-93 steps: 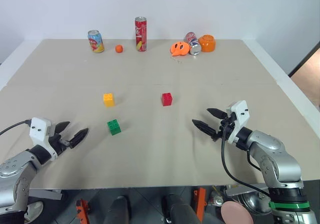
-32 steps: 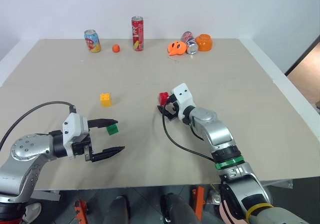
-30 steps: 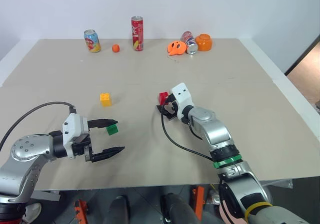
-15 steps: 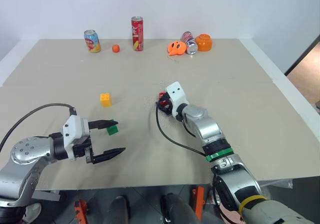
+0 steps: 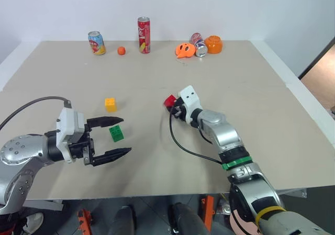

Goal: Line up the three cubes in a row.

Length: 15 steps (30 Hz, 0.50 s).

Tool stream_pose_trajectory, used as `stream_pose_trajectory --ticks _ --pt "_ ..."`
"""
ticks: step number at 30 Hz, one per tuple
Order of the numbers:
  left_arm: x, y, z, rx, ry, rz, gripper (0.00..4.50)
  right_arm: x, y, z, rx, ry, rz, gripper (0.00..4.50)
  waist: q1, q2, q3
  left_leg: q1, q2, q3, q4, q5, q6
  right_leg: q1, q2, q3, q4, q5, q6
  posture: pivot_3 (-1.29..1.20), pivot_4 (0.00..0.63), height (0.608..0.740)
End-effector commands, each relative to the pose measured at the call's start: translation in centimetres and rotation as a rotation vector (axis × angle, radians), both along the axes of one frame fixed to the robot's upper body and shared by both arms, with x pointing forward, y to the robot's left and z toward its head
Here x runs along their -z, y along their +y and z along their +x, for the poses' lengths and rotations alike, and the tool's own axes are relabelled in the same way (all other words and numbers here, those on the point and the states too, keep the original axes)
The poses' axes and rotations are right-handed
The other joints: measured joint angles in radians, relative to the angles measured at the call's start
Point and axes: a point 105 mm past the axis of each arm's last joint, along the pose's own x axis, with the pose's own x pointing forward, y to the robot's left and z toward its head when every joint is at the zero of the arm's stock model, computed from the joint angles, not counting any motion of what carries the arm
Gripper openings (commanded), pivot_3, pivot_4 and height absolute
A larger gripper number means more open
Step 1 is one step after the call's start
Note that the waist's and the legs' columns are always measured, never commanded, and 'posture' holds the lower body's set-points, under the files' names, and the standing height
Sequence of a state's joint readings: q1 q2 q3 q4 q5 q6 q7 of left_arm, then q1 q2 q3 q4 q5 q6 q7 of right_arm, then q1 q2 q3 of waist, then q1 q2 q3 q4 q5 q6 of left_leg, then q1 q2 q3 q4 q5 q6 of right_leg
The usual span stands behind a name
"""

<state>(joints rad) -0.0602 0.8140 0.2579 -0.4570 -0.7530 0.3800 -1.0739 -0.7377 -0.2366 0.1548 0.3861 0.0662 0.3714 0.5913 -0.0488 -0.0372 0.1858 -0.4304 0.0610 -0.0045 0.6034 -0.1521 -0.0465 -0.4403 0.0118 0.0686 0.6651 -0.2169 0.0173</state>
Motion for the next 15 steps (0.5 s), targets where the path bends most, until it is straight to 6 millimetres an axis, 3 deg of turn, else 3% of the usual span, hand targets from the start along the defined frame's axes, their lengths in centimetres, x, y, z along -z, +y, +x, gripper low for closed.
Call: stream_pose_trajectory --ticks 1,6,12,15 --pt "-0.7 0.2 -0.5 0.017 -0.015 0.013 4.5 -3.1 0.9 -2.5 -0.222 -0.117 0.032 1.21 0.0 0.0 0.0 0.0 0.0 0.0 0.0 0.0 0.0 0.0 0.0 0.0 0.0 0.0 0.0 0.0 0.15 0.74" --pt "0.2 -0.1 -0.7 0.067 0.01 0.073 4.5 -3.1 -1.3 -5.3 -0.479 -0.139 -0.095 1.21 0.0 0.0 0.0 0.001 0.0 0.0 0.0 0.0 0.0 0.0 0.0 0.0 0.0 -0.001 -0.002 0.0 0.15 0.74" --pt "0.7 -1.1 -0.5 0.107 0.002 0.094 4.5 -2.6 -4.3 -5.8 -0.697 -0.124 -0.309 1.21 -0.001 0.0 0.0 0.002 0.0 0.001 0.003 0.0 0.0 0.001 0.0 0.001 0.0 -0.001 -0.002 0.0 0.15 0.74" --pt "0.7 -1.5 -1.1 0.117 0.007 0.085 4.5 -2.5 -4.4 -5.5 -0.757 -0.106 -0.337 1.21 -0.006 0.0 0.0 0.004 0.0 0.002 0.003 0.0 0.0 0.002 0.0 0.002 0.0 -0.001 -0.002 0.0 0.15 0.74"
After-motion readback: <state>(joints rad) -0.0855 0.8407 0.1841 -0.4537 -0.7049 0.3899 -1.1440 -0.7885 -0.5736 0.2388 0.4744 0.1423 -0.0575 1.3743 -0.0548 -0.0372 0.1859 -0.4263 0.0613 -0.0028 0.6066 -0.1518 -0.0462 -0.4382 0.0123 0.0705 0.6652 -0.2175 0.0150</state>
